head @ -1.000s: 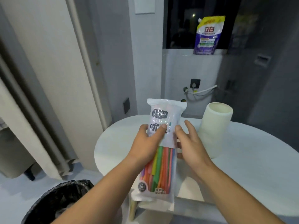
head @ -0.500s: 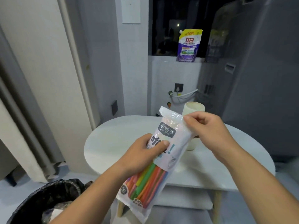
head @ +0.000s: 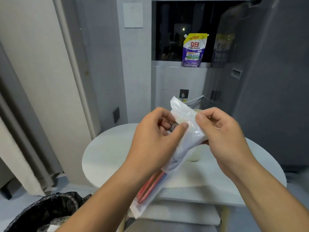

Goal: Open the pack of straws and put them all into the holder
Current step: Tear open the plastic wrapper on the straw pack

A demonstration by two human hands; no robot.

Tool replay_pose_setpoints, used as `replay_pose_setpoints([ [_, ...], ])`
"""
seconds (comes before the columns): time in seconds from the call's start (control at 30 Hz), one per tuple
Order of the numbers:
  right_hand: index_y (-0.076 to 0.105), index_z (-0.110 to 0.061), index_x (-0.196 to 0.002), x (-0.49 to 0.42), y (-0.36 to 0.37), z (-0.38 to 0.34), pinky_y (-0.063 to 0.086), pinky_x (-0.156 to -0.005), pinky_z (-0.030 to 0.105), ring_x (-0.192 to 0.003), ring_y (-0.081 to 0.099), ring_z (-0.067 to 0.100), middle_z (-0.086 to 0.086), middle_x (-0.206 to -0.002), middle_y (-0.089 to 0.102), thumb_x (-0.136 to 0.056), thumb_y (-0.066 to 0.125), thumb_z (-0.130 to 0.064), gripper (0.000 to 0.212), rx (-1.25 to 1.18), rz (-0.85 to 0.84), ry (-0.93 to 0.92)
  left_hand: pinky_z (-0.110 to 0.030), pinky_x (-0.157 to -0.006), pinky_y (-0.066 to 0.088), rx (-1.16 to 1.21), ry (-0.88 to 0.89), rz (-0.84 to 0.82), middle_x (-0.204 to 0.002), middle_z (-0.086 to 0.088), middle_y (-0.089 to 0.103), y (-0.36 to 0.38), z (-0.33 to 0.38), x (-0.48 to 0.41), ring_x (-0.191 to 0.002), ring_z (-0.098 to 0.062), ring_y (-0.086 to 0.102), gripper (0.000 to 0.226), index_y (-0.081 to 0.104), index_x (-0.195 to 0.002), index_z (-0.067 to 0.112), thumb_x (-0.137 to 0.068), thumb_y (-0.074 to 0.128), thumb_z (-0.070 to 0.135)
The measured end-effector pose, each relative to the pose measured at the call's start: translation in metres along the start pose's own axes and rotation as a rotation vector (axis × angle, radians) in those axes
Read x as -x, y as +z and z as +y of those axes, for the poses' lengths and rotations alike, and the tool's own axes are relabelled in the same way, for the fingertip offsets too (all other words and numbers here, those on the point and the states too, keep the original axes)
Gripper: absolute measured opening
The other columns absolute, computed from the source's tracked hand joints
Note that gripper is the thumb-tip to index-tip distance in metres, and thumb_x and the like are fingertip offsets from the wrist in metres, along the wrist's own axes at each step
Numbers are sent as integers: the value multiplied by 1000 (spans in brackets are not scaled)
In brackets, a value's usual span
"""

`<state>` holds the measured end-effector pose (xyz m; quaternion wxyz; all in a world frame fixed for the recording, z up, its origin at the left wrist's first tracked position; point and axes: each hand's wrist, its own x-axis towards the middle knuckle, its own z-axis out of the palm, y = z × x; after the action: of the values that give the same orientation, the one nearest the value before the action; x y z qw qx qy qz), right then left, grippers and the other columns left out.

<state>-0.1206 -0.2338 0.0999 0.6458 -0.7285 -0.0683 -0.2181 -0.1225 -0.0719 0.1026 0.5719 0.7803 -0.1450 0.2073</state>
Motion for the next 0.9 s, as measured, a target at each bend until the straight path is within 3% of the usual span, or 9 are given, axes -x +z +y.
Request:
replay_pose_setpoints([
  [0.1, 64, -16, -82, 4, 7, -11, 52, -70, 31, -75, 62, 10, -5, -76, 66, -97, 60, -15, 15, 31, 38, -189, -40, -70, 56, 90, -13, 50, -81, -13, 67, 0, 14, -9, -72, -25, 61, 18, 66, -82, 17, -88, 76, 30],
  [0.17, 63, -12, -84, 8, 14, -10, 46, -67, 18, -72, 60, 0, -13, -74, 65, -98, 58, -10, 14, -5, -13, -215, -40, -78, 57, 133, -57, 58, -84, -12, 68, -2, 11, -12, -78, -22, 64, 17, 68, -83, 18, -88, 76, 32],
  [0.23, 61, -9, -86, 11, 22, -1, 46, -73, 14, -87, 63, -4, -18, -81, 68, -98, 57, -8, 13, -36, -87, -195, -41, -90, 57, 167, -106, 51, -90, -1, 73, -2, 1, -10, -93, -15, 68, 17, 69, -84, 21, -85, 78, 35],
  [0.33, 64, -10, -88, 18, 33, 18, 54, -83, 21, -108, 64, -4, -15, -106, 73, -96, 61, -10, 9, -74, -198, -88, -50, -98, 56, 287, -223, -13, -92, 0, 77, -3, -17, 0, -100, -17, 72, 14, 69, -85, 15, -88, 78, 25],
  [0.43, 70, -22, -90, 22, 37, 33, 54, -93, 34, -118, 61, 4, -15, -123, 68, -94, 65, -19, 7, -12, -232, 9, -56, -99, 55, 406, -333, -51, -91, -5, 78, -9, -30, 8, -90, -18, 73, 10, 70, -91, 7, -91, 75, 16],
  [0.5, 73, -29, -90, 22, 38, 36, 53, -97, 45, -115, 63, 10, -16, -124, 67, -92, 67, -24, 8, -19, -218, 48, -57, -100, 54, 456, -383, -59, -98, -16, 77, -12, -34, 8, -87, -19, 72, 16, 71, -98, 0, -92, 73, 14],
  [0.57, 74, -31, -90, 21, 39, 36, 53, -97, 47, -113, 65, 10, -16, -121, 69, -89, 71, -28, 5, -27, -192, 63, -57, -102, 53, 477, -407, -72, -107, -20, 75, -14, -36, 8, -90, -21, 72, 22, 71, -104, -4, -92, 72, 14],
  [0.77, 75, -30, -88, 22, 40, 35, 54, -95, 47, -109, 66, 9, -16, -115, 70, -82, 77, -34, 8, 6, -138, 83, -52, -103, 54, 484, -407, -95, -114, -8, 77, -16, -43, 10, -108, -28, 72, 22, 75, -104, -3, -93, 70, 15],
  [0.9, 76, -27, -83, 22, 41, 36, 55, -93, 47, -105, 68, 10, -18, -110, 72, -86, 74, -26, 2, -1, -133, 91, -46, -99, 58, 456, -368, -101, -113, -1, 78, -15, -42, 12, -102, -21, 75, 13, 79, -92, 2, -94, 69, 10],
])
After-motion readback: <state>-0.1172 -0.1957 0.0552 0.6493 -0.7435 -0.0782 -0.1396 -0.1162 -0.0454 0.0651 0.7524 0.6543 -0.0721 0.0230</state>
